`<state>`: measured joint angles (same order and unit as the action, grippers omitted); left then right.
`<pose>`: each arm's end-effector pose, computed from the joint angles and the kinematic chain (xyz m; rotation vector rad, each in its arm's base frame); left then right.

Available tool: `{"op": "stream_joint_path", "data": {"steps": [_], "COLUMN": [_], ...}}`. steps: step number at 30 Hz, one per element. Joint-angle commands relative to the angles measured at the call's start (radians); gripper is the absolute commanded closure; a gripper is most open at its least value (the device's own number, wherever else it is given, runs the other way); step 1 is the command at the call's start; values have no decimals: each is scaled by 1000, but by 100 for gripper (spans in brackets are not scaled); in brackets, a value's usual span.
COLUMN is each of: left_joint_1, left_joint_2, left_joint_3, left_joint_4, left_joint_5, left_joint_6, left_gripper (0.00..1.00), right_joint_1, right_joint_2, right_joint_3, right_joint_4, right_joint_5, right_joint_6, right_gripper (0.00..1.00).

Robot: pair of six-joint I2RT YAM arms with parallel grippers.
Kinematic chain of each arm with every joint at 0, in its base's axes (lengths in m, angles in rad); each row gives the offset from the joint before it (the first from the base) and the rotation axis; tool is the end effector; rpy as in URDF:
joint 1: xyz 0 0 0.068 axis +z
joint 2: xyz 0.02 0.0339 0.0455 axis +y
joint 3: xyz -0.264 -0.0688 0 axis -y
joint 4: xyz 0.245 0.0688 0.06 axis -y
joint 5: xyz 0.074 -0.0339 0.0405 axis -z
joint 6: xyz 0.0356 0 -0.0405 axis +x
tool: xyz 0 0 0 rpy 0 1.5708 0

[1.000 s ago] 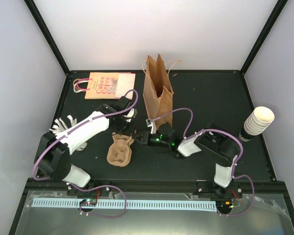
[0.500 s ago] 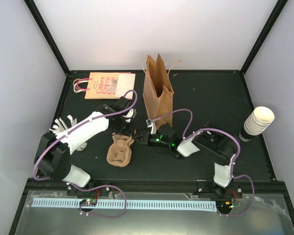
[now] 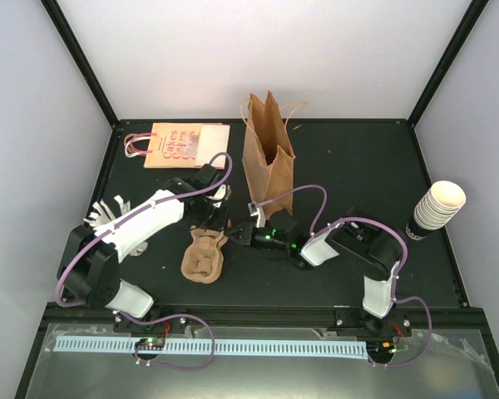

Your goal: Pack the takeout coffee

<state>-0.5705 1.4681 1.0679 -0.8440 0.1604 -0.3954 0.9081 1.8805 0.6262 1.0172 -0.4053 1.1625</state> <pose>0.2300 -0.1544 0.2325 0.2914 2.8815 -0.4277 0.1966 0.2747 0.1257 -0.0733 2.2103 1.7068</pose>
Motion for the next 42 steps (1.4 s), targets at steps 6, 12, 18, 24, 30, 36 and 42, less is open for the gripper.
{"op": "stream_joint_path", "data": {"steps": [6, 12, 18, 24, 30, 36, 42], "left_joint_1": [-8, -6, -5, 0, 1, 1, 1], "left_joint_2": [-43, -46, -53, -60, -63, -68, -71], "left_joint_3": [9, 6, 0, -11, -17, -19, -21], "left_joint_4": [57, 66, 75, 86, 91, 92, 93], "left_joint_5": [105, 118, 127, 139, 141, 142, 145], "left_joint_6": [-21, -23, -27, -31, -32, -32, -31], "left_gripper": [83, 82, 81, 79, 76, 73, 73], "right_joint_1": [-2, -2, -2, -2, -2, -2, -2], "right_joint_2": [21, 20, 20, 17, 14, 12, 10], "right_joint_3": [10, 16, 17, 19, 20, 23, 26], "right_joint_4": [-3, -12, -18, -24, -26, -37, -40], "right_joint_5": [11, 8, 8, 7, 5, 5, 5], "right_joint_6": [-12, -16, -20, -25, -27, -33, -36], "right_gripper": [85, 85, 85, 85, 85, 85, 85]}}
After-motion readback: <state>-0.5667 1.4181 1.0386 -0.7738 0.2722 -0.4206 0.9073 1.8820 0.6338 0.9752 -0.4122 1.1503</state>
